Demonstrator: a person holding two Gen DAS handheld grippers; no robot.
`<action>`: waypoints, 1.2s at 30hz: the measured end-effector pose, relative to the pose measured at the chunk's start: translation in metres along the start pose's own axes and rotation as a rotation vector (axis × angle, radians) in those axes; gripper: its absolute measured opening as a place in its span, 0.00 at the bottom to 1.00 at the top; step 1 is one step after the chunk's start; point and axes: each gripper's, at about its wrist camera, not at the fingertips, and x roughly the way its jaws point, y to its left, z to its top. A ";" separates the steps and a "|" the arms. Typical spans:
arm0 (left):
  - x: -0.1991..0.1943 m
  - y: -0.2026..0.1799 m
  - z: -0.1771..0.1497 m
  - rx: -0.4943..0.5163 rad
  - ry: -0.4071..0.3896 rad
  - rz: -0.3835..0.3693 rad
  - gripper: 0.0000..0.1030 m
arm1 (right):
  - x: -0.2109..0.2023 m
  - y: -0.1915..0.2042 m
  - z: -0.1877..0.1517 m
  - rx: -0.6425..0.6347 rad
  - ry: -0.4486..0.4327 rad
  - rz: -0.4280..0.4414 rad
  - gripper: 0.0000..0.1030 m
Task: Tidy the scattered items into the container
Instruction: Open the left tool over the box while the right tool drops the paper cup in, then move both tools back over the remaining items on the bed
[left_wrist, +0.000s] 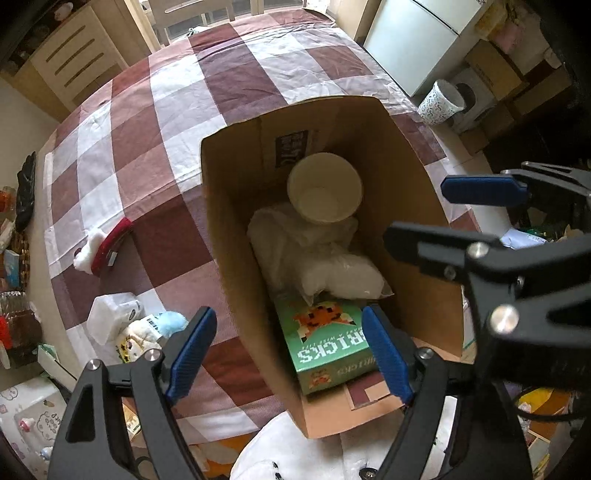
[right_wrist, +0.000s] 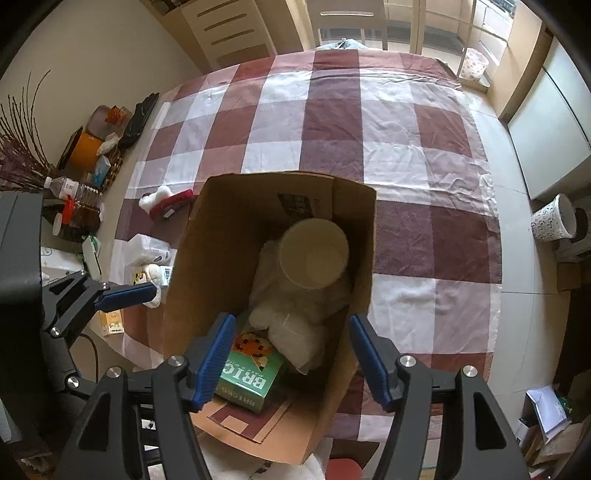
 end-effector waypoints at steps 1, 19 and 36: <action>-0.001 0.001 -0.001 -0.003 -0.003 0.000 0.80 | -0.001 0.000 0.000 0.003 -0.003 -0.003 0.64; -0.024 0.019 -0.029 -0.034 -0.048 0.011 0.80 | -0.023 0.016 -0.020 0.034 -0.052 -0.030 0.64; -0.031 0.076 -0.075 -0.126 -0.056 0.013 0.80 | -0.016 0.084 -0.034 -0.058 -0.031 -0.075 0.64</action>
